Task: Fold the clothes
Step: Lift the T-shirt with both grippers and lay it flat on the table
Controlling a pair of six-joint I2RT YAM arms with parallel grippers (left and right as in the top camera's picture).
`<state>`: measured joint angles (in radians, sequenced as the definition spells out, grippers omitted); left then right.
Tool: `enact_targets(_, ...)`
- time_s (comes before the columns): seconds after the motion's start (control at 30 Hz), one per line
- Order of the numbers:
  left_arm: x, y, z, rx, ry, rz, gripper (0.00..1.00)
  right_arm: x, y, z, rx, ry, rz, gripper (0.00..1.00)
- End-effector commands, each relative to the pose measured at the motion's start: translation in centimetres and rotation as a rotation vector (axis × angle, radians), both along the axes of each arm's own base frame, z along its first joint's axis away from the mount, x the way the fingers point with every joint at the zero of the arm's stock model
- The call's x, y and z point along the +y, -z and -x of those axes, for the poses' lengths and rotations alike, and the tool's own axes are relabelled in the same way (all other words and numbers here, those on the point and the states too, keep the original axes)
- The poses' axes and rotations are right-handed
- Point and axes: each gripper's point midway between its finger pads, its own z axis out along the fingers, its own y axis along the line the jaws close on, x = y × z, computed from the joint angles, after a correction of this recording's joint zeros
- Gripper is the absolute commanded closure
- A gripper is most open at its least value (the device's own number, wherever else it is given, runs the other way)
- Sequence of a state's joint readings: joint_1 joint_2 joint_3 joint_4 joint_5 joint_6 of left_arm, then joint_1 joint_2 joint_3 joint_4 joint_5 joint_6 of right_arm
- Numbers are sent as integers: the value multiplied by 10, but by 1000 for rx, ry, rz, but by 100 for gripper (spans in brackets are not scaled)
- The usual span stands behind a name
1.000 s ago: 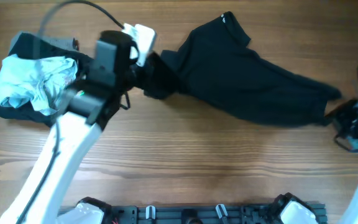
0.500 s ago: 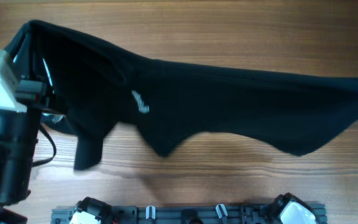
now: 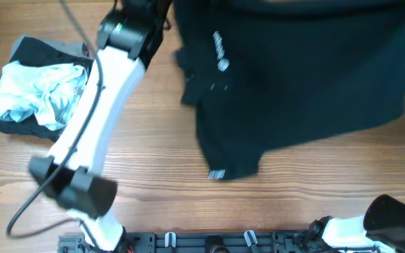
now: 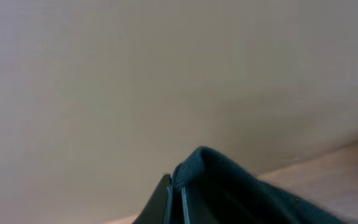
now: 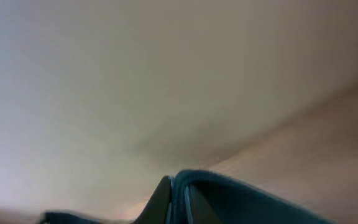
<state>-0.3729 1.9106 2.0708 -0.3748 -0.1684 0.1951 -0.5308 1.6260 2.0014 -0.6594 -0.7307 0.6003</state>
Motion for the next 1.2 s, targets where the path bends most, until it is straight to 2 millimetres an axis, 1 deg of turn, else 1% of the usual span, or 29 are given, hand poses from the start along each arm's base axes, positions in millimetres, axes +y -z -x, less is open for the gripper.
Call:
enact_targets(0.0,16,-170,47,-358,27,71,96,25,-51,20,-142,-81,20,96)
enact_targets(0.03,20,-184,54,-387,25,75,96,26,-54,23,-159,-85,60,96)
enact_targets(0.07,26,-199,65,-409,21,82,96,27,-53,25,-164,-92,106,96)
enact_targets(0.1,28,-202,72,-401,29,79,96,27,-47,26,-145,-90,128,96)
enact_targets(0.13,28,-199,78,-369,54,67,96,24,-38,26,-112,-74,132,96)
enact_targets(0.17,26,-187,80,-315,69,50,96,17,-23,27,-50,-37,133,96)
enact_targets(0.2,26,-172,81,-251,70,35,96,9,-2,28,37,11,126,96)
enact_targets(0.23,26,-148,81,-159,71,10,96,1,19,31,125,51,124,96)
enact_targets(0.27,26,-115,82,-34,74,-27,96,-5,45,36,230,78,130,95)
enact_targets(0.3,27,-85,82,71,76,-60,96,-9,66,40,316,92,135,96)
enact_targets(0.33,28,-46,85,215,71,-90,96,-10,100,46,442,81,145,96)
enact_targets(0.37,31,-17,87,323,62,-109,96,-6,124,49,525,43,150,96)
enact_targets(0.47,40,50,89,567,16,-128,96,13,182,57,703,-99,152,96)
enact_targets(0.5,45,74,91,658,-13,-126,96,24,209,61,778,-166,145,96)
enact_targets(0.57,51,105,95,774,-43,-136,96,35,238,68,869,-221,134,96)
enact_targets(0.63,53,125,107,876,-38,-153,96,43,266,78,972,-237,143,96)
enact_targets(0.67,51,131,116,923,-19,-150,96,45,277,85,1026,-229,156,96)
enact_targets(0.7,49,134,122,950,-3,-144,96,45,287,91,1076,-218,173,96)
enact_targets(0.77,48,137,132,999,-5,-123,96,41,298,102,1148,-183,201,96)
enact_targets(0.8,48,140,133,1015,-29,-96,96,39,304,108,1189,-161,206,96)
enact_targets(0.87,48,146,136,1044,-47,-77,96,41,311,117,1225,-174,195,96)
enact_targets(0.93,44,160,149,1117,-43,-63,96,38,321,128,1287,-149,201,94)
enact_targets(0.97,43,168,157,1156,-41,-74,96,36,325,132,1305,-140,209,94)
enact_targets(1.03,45,194,178,1264,-46,-118,96,36,334,139,1336,-149,212,93)
enact_targets(1.17,58,255,230,1523,-88,-213,96,34,354,150,1387,-128,217,90)
